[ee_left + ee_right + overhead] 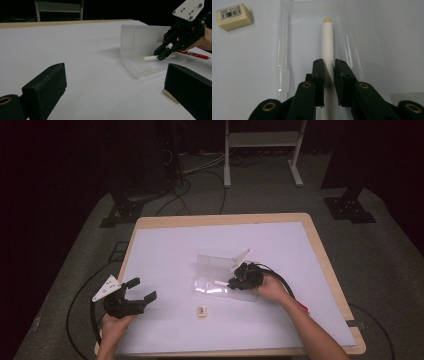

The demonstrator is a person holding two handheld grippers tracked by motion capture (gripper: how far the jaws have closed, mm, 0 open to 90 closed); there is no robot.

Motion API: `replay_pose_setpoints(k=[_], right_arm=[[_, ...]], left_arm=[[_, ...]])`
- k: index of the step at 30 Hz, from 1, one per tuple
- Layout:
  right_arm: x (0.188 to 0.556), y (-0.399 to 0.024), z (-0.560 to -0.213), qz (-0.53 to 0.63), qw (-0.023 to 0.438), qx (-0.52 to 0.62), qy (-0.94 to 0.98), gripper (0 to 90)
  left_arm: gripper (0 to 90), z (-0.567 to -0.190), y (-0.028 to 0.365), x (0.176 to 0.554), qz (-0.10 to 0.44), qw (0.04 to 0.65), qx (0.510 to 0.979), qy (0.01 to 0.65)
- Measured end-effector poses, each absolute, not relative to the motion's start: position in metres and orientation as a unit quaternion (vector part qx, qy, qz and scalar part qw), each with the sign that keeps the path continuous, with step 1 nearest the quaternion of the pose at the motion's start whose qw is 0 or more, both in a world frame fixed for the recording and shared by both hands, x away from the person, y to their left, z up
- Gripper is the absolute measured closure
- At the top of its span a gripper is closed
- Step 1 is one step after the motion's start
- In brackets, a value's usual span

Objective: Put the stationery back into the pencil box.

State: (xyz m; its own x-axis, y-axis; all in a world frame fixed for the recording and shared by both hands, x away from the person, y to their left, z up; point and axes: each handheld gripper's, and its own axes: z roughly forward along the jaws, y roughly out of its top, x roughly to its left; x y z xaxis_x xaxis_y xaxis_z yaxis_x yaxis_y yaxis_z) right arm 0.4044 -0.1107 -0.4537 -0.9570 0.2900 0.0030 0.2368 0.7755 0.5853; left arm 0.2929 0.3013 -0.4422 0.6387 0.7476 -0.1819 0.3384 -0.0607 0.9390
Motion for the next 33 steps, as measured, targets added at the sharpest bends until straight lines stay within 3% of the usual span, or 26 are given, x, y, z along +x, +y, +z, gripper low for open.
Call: replay_pose_setpoints(k=[12, 16, 33], right_arm=[[0.405, -0.111, -0.455, 0.302, 0.039, 0.145, 0.941, 76.7], [0.404, -0.111, -0.454, 0.302, 0.040, 0.147, 0.941, 70.6], [0.394, -0.130, -0.437, 0.330, 0.053, 0.153, 0.930, 69.4]], left_arm=[[3.6, -0.442, 0.301, 0.293, 0.180, 0.568, 0.705, 0.384], [3.6, -0.442, 0.301, 0.293, 0.179, 0.568, 0.705, 0.385], [3.6, -0.442, 0.300, 0.293, 0.177, 0.569, 0.705, 0.384]])
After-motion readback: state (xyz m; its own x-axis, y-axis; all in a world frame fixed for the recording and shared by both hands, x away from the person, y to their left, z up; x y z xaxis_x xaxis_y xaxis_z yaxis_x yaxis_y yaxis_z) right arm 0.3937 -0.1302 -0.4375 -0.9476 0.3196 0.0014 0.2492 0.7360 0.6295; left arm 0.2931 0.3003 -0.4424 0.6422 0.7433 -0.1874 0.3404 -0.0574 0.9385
